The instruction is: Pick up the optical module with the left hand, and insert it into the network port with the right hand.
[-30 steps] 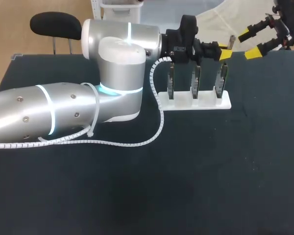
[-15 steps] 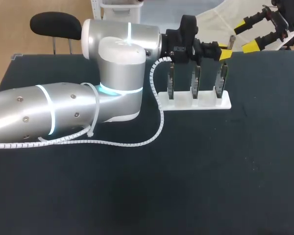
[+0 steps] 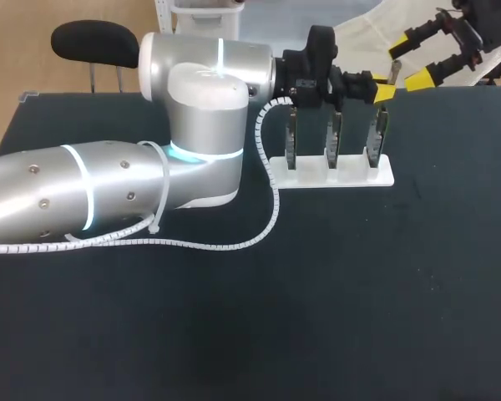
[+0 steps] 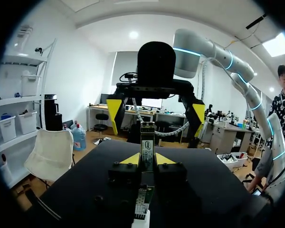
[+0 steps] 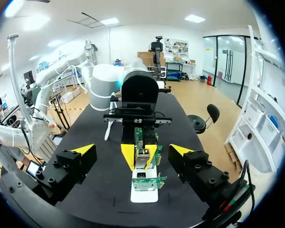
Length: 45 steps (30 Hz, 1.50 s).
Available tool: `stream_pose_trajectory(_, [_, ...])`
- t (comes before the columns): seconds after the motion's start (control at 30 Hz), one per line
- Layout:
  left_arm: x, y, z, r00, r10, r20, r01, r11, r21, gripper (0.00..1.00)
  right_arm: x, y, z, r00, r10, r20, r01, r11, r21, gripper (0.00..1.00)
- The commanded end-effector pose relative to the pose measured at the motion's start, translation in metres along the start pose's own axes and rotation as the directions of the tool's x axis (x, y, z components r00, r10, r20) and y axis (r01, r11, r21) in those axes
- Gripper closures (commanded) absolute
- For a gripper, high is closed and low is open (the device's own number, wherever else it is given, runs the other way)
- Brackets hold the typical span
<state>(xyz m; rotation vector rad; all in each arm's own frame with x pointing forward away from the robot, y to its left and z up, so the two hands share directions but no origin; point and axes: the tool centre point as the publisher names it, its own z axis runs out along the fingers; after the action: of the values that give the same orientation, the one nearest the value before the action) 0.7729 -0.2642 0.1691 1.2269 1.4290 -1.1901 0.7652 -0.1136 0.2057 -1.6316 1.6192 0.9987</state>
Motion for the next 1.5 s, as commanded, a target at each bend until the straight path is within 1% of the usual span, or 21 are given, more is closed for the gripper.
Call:
stream_pose_trajectory(0.03, [0.0003,0.0003,0.0006,1.000,0.001,0.001,-0.001,1.000,-0.002,1.00,-0.0013,-0.0043,0.0018,1.000,-0.001,0.001,0.001,1.000,-0.010,0.00])
stream_pose_trajectory(0.37, [0.0003,0.0003,0.0006,1.000,0.001,0.001,-0.001,1.000,-0.002,1.00,-0.0011,-0.0031,0.0045,1.000,-0.001,-0.001,0.001,1.000,-0.022,0.00])
stream_pose_trajectory(0.4, [0.0003,0.0003,0.0006,1.000,0.001,0.001,-0.001,1.000,-0.002,1.00,-0.0007,-0.0029,0.0039,1.000,-0.003,0.003,0.003,1.000,-0.025,0.06])
stream_pose_trajectory(0.43, [0.0003,0.0003,0.0006,1.000,0.001,0.001,-0.001,1.000,-0.002,1.00,-0.0007,-0.0028,0.0037,1.000,-0.004,0.004,0.004,1.000,-0.022,0.56])
stream_pose_trajectory(0.47, [0.0003,0.0003,0.0006,1.000,0.001,0.001,-0.001,1.000,-0.002,1.00,-0.0005,-0.0028,0.0034,1.000,-0.004,0.008,0.004,1.000,-0.015,0.87])
stream_pose_trajectory(0.5, [0.0003,0.0003,0.0006,1.000,0.001,0.001,-0.001,1.000,-0.002,1.00,-0.0004,-0.0029,0.0031,1.000,-0.005,0.010,0.005,1.000,-0.016,1.00])
stream_pose_trajectory(0.77, [0.0003,0.0003,0.0006,1.000,0.001,0.001,-0.001,1.000,-0.002,1.00,0.0002,-0.0031,0.0026,1.000,-0.002,0.009,0.002,1.000,-0.001,1.00])
stream_pose_trajectory(1.3, [0.0003,0.0003,0.0006,1.000,0.001,0.001,-0.001,1.000,-0.002,1.00,0.0005,-0.0015,0.0042,1.000,0.002,0.011,-0.002,1.000,-0.001,1.00])
stream_pose_trajectory(1.33, [0.0003,0.0003,0.0006,1.000,0.001,0.001,-0.001,1.000,-0.002,0.79,0.0005,-0.0015,0.0042,1.000,0.002,0.012,-0.002,1.000,0.000,1.00])
stream_pose_trajectory(1.37, [0.0003,0.0003,0.0006,1.000,0.001,0.001,-0.001,1.000,-0.002,0.09,0.0004,-0.0014,0.0042,1.000,0.002,0.012,-0.002,1.000,0.000,1.00])
stream_pose_trajectory(1.4, [0.0003,0.0003,0.0006,1.000,0.001,0.001,-0.001,1.000,-0.002,0.00,0.0004,-0.0014,0.0042,1.000,0.002,0.012,-0.002,1.000,0.000,1.00])
stream_pose_trajectory(1.5, [0.0003,0.0003,0.0006,1.000,0.001,0.001,-0.001,1.000,-0.002,0.00,-0.0011,-0.0012,0.0047,1.000,-0.001,0.016,0.001,1.000,0.002,1.00])
